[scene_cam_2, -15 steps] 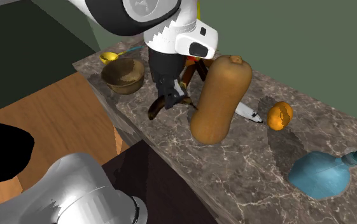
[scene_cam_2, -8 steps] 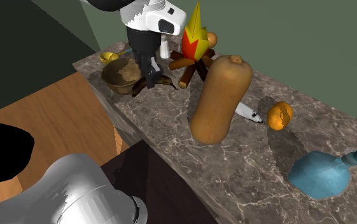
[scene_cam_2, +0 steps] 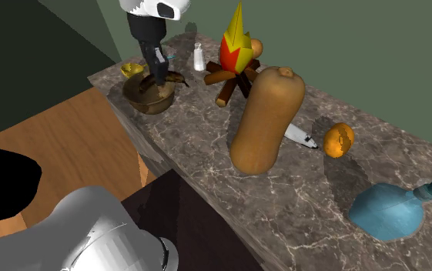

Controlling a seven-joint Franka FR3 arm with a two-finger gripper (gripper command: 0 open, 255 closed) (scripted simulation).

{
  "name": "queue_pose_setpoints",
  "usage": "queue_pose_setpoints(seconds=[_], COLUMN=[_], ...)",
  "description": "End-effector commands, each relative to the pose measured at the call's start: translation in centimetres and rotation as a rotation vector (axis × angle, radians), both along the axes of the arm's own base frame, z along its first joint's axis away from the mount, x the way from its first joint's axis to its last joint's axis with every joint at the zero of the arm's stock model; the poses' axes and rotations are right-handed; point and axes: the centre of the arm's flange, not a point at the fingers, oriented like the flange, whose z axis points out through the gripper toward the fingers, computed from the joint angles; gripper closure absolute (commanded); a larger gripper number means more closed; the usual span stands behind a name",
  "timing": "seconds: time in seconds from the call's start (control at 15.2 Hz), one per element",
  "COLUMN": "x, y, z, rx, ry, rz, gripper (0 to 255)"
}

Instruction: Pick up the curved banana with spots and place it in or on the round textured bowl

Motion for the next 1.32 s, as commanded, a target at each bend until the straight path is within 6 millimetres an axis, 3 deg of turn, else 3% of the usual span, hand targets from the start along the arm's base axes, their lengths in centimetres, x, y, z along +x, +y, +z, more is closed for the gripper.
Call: queue_pose_setpoints(seconds=[0.0, 0.46, 1.25], x=[-0.2, -0.3, -0.3], y=[2.9, 12.0, 12.0], z=[0.0, 0.1, -6.3], rx=[0.002, 0.002, 0.002], ry=[0.001, 0.001, 0.001], rz=[-0.001, -0.001, -0.001], gripper=[255, 255, 255])
